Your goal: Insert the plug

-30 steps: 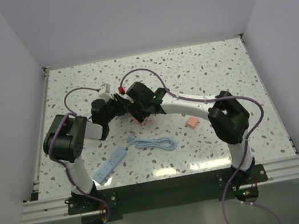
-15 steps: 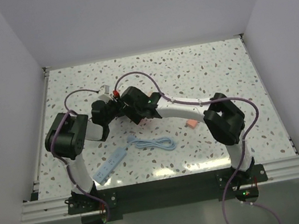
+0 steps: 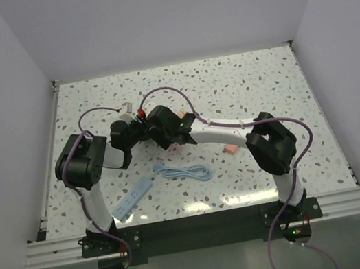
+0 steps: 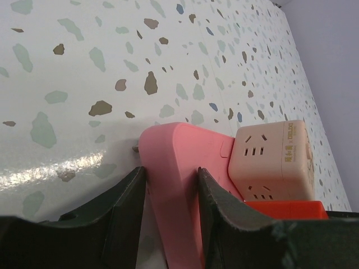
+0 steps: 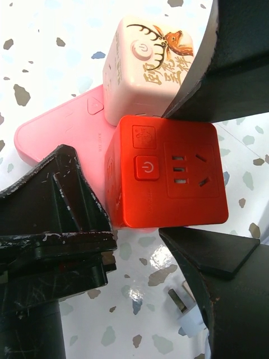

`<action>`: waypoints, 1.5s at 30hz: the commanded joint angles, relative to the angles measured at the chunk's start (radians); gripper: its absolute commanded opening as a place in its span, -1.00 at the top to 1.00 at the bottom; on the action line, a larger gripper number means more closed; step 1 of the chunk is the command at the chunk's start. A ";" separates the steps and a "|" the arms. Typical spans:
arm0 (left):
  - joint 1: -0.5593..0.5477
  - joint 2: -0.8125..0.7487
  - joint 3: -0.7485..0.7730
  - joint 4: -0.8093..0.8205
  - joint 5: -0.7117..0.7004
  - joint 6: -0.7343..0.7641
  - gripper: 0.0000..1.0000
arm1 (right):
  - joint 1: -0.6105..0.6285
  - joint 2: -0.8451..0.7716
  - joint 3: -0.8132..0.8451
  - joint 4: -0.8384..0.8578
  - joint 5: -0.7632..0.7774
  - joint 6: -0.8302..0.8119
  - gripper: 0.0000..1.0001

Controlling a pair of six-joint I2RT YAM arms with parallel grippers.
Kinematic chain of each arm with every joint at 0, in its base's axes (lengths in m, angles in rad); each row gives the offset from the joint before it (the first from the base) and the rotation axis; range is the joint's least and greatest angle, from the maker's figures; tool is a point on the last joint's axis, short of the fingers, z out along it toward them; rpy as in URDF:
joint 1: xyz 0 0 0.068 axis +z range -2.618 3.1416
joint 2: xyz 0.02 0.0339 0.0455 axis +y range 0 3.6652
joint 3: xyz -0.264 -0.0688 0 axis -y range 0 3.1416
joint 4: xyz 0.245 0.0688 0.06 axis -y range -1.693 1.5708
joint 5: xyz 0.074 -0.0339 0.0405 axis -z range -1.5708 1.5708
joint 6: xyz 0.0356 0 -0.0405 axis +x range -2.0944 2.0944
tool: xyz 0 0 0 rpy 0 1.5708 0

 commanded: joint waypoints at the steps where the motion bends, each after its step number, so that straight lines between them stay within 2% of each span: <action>1: -0.032 0.041 -0.033 -0.140 0.141 0.078 1.00 | -0.034 0.110 0.020 -0.076 -0.003 0.010 1.00; 12: -0.032 0.049 -0.030 -0.138 0.158 0.085 1.00 | -0.036 0.208 0.089 -0.148 -0.017 0.004 1.00; 29: -0.032 0.039 -0.030 -0.146 0.164 0.090 1.00 | -0.034 0.139 -0.101 -0.041 -0.023 0.100 1.00; 36: -0.032 0.027 -0.035 -0.156 0.162 0.095 1.00 | -0.074 0.102 -0.190 0.003 -0.026 0.120 1.00; 45: -0.032 0.016 -0.032 -0.164 0.164 0.099 1.00 | -0.080 0.139 -0.193 0.020 -0.014 0.123 1.00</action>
